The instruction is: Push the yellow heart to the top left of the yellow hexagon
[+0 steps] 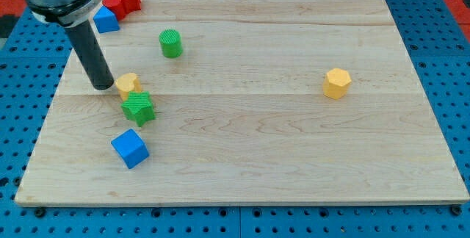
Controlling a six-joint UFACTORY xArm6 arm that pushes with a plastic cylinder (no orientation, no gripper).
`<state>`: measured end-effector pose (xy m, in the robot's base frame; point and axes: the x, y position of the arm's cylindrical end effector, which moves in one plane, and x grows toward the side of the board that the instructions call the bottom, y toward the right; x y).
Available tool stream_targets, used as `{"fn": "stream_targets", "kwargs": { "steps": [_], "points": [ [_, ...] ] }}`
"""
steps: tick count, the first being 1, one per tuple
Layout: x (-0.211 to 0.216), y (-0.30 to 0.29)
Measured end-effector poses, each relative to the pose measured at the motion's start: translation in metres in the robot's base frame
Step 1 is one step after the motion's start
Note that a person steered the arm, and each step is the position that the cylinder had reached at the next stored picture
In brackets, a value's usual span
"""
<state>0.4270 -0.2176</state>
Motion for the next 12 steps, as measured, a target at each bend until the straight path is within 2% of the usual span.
{"fn": "stream_targets", "kwargs": {
  "steps": [1, 2, 4, 6, 7, 8, 9, 11, 12],
  "points": [
    [0.015, 0.019],
    [0.012, 0.079],
    [0.012, 0.107],
    [0.011, 0.164],
    [0.010, 0.100],
    [-0.008, 0.091],
    [-0.034, 0.161],
    [-0.014, 0.257],
    [-0.034, 0.216]
  ]
}}
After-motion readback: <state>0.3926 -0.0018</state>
